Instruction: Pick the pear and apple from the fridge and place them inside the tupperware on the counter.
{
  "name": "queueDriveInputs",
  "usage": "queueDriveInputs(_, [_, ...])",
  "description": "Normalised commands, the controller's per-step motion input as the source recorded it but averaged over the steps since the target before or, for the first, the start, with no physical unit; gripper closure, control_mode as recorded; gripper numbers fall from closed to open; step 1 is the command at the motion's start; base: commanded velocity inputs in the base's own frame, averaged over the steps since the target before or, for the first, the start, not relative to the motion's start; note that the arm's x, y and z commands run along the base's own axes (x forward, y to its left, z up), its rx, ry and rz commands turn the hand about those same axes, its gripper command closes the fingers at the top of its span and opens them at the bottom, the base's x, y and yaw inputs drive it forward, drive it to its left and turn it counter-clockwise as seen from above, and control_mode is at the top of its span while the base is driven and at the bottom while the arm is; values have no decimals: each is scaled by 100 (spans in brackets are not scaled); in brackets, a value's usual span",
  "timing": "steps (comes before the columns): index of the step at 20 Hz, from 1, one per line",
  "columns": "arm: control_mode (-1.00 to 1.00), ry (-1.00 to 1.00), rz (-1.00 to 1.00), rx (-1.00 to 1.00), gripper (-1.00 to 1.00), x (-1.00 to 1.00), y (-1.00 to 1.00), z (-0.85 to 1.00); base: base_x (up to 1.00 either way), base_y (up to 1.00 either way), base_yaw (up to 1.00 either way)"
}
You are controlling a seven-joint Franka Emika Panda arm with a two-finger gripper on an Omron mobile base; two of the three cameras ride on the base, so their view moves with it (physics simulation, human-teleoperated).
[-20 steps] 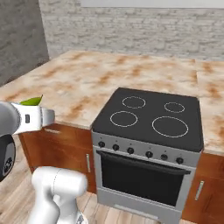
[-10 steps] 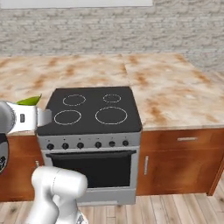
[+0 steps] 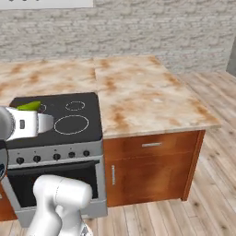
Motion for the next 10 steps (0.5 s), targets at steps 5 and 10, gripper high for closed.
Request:
queueDriveInputs(5, [100,0,0,0,100,0,0,0,50,-66,-66])
queueDriveInputs(10, [100,0,0,0,100,0,0,0,46,-53,-100])
